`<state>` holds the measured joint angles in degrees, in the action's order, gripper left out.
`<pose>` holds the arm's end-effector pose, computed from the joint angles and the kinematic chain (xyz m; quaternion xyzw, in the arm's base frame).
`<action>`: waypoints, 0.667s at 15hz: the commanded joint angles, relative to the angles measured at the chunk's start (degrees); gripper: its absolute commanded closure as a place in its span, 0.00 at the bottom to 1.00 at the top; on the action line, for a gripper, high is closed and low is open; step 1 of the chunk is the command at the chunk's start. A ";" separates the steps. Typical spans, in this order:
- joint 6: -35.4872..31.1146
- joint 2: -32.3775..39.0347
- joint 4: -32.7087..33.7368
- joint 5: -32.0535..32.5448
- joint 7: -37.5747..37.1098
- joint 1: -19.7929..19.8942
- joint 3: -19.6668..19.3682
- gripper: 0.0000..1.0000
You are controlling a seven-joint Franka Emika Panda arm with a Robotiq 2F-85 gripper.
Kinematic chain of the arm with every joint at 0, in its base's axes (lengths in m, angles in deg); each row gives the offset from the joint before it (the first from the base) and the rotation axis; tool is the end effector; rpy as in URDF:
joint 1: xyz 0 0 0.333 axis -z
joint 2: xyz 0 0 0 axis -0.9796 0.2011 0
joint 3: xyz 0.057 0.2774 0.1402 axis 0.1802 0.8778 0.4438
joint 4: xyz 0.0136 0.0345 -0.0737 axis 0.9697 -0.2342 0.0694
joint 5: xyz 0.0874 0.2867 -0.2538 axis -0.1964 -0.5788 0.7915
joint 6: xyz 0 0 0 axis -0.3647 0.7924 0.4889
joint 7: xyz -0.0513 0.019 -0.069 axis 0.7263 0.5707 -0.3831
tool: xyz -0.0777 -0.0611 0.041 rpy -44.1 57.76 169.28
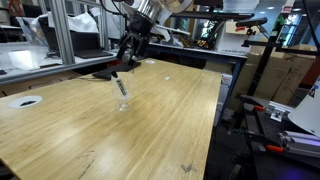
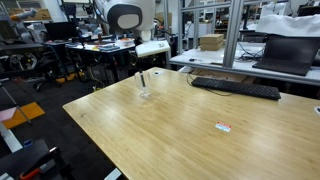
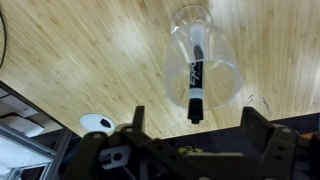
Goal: Remove the marker from the plastic cup
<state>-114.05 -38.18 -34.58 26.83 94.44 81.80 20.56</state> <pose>0.6233 0.1145 0.2702 -0.8008 -0.5474 -0.2199 0.1037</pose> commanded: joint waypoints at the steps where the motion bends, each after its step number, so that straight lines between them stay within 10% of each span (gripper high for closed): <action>1: -1.89 2.24 1.55 -2.76 2.73 2.76 3.59 0.32; 6: -2.89 3.24 1.18 -3.70 3.10 4.13 5.81 0.67; 10: -3.42 4.15 1.30 -4.92 3.73 4.78 6.91 0.61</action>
<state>-116.13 -34.92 -33.73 24.22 95.38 84.64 25.22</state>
